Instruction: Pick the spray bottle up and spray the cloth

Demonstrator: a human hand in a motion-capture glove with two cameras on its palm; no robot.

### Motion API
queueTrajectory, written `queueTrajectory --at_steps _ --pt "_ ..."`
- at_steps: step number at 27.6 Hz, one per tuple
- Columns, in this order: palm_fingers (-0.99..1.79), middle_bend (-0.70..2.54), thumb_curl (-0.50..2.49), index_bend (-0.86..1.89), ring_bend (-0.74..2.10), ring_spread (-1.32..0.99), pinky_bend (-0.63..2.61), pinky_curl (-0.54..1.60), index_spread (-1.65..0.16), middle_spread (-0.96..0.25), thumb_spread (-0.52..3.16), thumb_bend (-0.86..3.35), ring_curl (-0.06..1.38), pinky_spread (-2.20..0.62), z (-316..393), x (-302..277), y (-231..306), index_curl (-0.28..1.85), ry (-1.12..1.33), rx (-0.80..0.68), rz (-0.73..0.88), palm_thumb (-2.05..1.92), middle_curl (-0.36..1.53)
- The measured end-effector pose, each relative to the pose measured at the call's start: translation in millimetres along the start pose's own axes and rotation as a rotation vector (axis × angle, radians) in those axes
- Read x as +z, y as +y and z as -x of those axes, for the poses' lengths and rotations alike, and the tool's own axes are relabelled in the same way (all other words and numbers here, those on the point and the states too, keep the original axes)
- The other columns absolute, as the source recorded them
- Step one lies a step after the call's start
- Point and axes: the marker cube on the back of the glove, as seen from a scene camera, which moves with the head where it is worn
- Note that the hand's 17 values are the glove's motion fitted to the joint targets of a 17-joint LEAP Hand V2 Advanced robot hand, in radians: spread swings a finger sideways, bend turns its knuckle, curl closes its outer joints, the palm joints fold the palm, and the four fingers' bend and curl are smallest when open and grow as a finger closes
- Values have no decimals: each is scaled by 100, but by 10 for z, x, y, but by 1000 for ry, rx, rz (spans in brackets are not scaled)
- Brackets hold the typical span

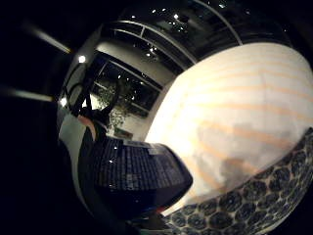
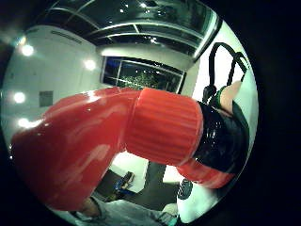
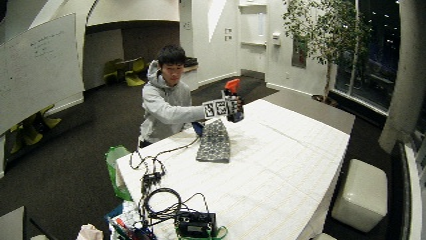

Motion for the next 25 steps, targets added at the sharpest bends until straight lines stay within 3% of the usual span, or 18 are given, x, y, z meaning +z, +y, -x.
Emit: queueTrajectory --at_steps 6,12,16,20,25 --pt "131 31 68 21 45 -19 43 37 -24 -11 28 -4 38 -24 -558 341 -76 49 -4 86 -11 100 43" --pt "126 29 67 15 46 -19 47 38 -25 -12 33 -4 39 -23 -681 481 45 47 22 54 95 100 42" --pt "57 24 62 -1 40 -18 48 42 -31 -13 50 -7 40 -13 -602 363 150 40 36 20 160 90 42" --pt "34 21 57 -1 38 -18 53 43 -35 -13 59 -7 39 -6 -541 169 289 34 44 -4 170 83 40" --pt "27 19 54 4 37 -17 55 39 -37 -12 66 -5 35 1 -436 -143 513 27 -27 16 120 80 38"
